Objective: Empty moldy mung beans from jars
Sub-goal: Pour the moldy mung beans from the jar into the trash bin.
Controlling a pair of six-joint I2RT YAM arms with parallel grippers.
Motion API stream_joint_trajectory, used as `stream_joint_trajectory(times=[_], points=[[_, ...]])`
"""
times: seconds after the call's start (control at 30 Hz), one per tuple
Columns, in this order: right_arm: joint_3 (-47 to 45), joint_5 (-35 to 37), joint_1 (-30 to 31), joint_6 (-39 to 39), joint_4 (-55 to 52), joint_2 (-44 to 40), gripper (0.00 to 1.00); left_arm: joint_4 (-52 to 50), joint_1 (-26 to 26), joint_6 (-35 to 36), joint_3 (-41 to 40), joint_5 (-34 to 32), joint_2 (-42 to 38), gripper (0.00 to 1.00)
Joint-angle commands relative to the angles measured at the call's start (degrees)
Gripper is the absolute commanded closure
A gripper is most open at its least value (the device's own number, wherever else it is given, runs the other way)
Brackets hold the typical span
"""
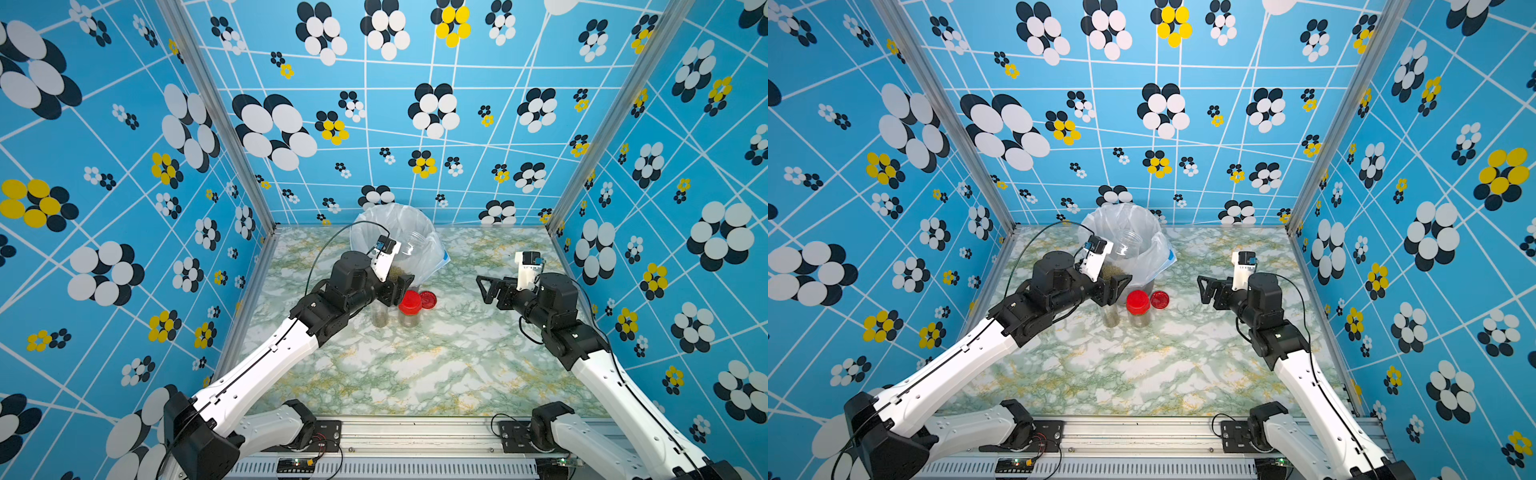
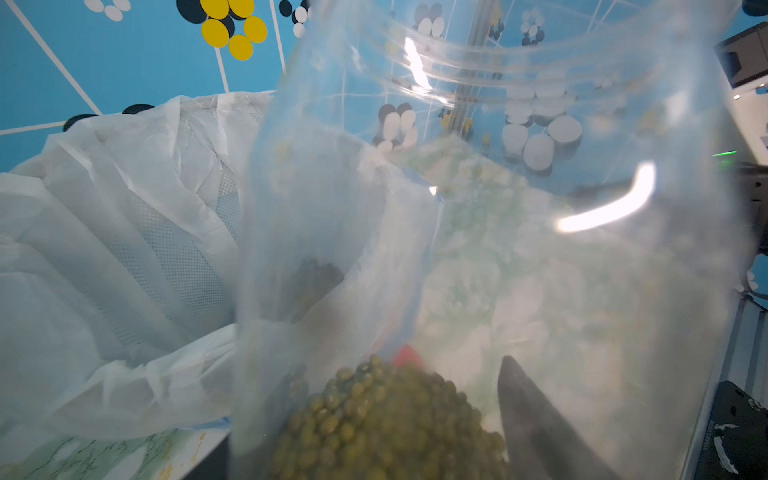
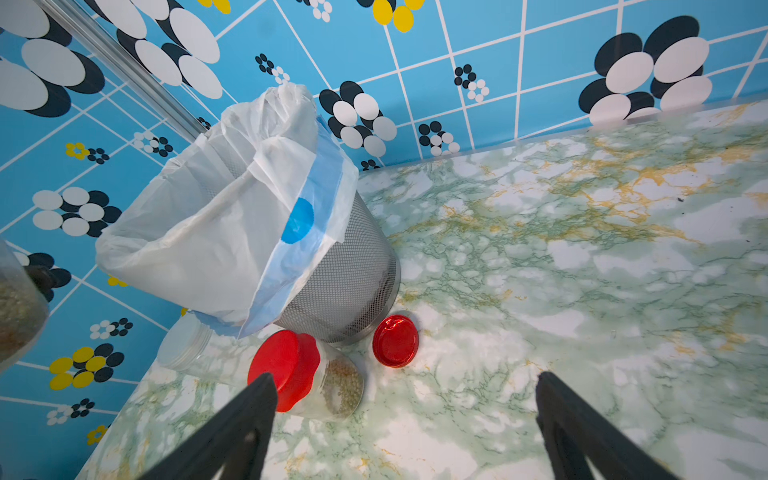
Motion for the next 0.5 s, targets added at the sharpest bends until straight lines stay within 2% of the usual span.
stream_joint_trajectory(times=[0.0,0.47], points=[[0.4,-1.0,-0.3,0.1,0.5,0.9,0.01,-3.6,0.9,-1.4,4.1,-1.9,0.3,0.50],[0.7,-3.9,-0.3,-0.7,-0.2,1.2,0.01,-14.8,6.1,-2.0,14.1,-4.7,5.6,0.50]])
